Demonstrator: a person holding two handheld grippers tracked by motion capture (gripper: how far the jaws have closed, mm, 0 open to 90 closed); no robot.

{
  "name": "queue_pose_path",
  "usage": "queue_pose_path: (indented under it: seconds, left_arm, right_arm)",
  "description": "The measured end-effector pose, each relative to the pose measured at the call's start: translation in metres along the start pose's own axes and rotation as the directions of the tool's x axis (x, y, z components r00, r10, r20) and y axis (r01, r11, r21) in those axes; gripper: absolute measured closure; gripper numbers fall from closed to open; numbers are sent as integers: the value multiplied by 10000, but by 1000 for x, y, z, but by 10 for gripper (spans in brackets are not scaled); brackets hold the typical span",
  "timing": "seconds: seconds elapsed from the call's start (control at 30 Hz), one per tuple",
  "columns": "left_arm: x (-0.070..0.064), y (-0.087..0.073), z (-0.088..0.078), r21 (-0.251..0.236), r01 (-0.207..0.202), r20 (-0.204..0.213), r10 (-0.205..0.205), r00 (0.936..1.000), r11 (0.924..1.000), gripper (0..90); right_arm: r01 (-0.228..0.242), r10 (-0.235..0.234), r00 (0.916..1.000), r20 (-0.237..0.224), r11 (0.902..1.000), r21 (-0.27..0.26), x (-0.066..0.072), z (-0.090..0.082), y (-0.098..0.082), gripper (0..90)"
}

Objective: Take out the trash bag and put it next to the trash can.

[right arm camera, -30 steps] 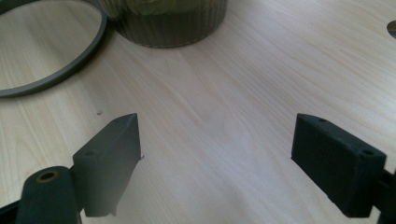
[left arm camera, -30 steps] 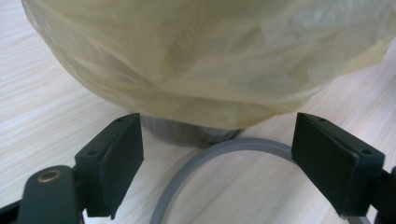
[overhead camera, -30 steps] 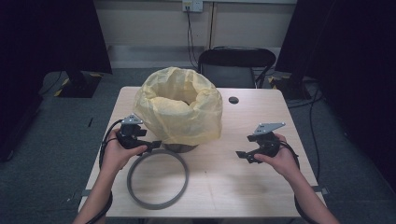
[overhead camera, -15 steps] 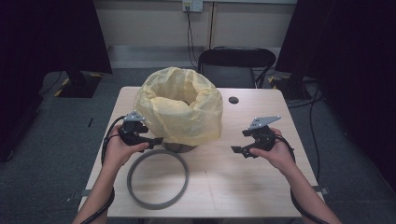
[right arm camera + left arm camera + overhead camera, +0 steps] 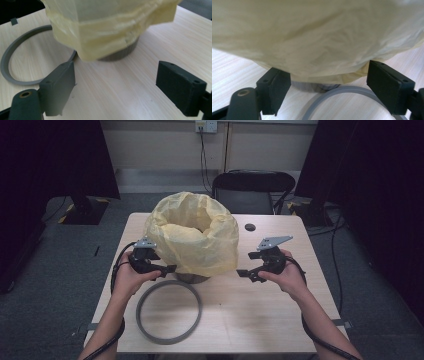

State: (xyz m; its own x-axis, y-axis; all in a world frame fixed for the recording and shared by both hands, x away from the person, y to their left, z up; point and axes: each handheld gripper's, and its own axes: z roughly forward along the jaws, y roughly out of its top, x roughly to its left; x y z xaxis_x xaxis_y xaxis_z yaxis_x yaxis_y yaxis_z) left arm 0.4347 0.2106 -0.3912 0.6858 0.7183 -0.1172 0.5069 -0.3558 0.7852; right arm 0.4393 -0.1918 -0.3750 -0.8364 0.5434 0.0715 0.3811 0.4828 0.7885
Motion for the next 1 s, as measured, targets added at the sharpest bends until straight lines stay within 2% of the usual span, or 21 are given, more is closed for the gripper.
queue_pose_path:
  seconds: [0.3,0.5,0.7,0.83,1.0]
  left_arm:
    - [2,3,-1,-345,55,66,-53,10000,9994,241]
    - [4,4,0,-277,-188,118,192,9997,9994,244]
    - [6,3,3,-162,-267,255,271,9993,9995,235]
    - [7,2,1,-68,-238,290,240,9993,9997,296]
    - [8,2,0,147,-308,336,303,9990,9994,374]
  right_arm:
    - [198,-201,9996,-184,9997,-161,8,6,22,150]
    - [177,-182,9994,-305,9997,-137,8,12,33,150]
    - [115,-121,9991,-400,9998,-152,4,19,43,155]
    - [37,-43,9985,-552,9999,-110,3,29,48,166]
    - [-188,178,9986,-494,9996,-200,3,39,51,185]
